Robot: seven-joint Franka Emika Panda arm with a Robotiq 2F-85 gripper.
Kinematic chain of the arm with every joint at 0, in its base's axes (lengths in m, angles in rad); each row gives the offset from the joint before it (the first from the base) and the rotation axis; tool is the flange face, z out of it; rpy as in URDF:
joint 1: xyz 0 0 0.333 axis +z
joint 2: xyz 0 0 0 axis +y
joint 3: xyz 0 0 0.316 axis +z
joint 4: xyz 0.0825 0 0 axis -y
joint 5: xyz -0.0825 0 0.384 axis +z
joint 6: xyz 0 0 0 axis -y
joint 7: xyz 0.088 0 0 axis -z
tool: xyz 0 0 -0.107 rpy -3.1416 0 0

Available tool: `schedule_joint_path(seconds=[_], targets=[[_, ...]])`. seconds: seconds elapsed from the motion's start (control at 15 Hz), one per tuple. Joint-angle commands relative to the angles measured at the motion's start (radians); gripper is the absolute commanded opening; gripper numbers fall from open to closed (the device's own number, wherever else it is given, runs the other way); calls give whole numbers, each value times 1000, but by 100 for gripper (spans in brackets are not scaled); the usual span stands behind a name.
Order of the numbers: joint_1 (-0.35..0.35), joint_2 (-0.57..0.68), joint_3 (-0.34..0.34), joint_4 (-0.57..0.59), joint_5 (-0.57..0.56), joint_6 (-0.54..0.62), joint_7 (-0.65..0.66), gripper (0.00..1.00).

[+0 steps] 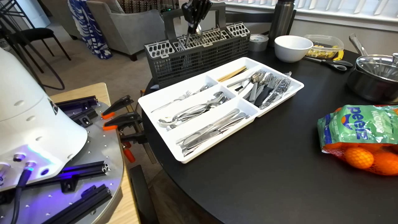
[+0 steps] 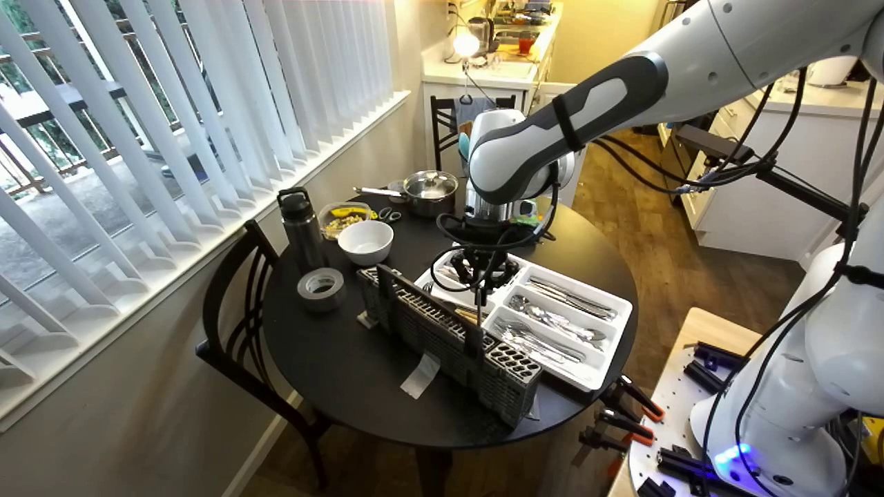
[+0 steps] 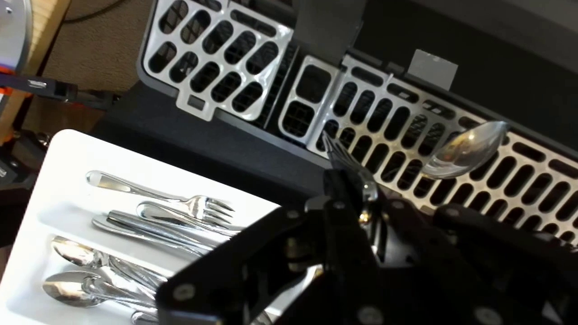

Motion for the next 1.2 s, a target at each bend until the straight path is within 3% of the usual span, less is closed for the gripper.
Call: schedule_joint_path(seconds=[0.0,0.4,0.8,0.93,1.13], targets=[[22,-113,18,-78,-17,88,43,3],[42,-276,74,-201,-51,197,57,3],[-9,-320,149,-276,-383,294,305,3],[-14,-311,153,-276,-441,308,357,3],[-4,-296,143,-266,-438,312,357,3]])
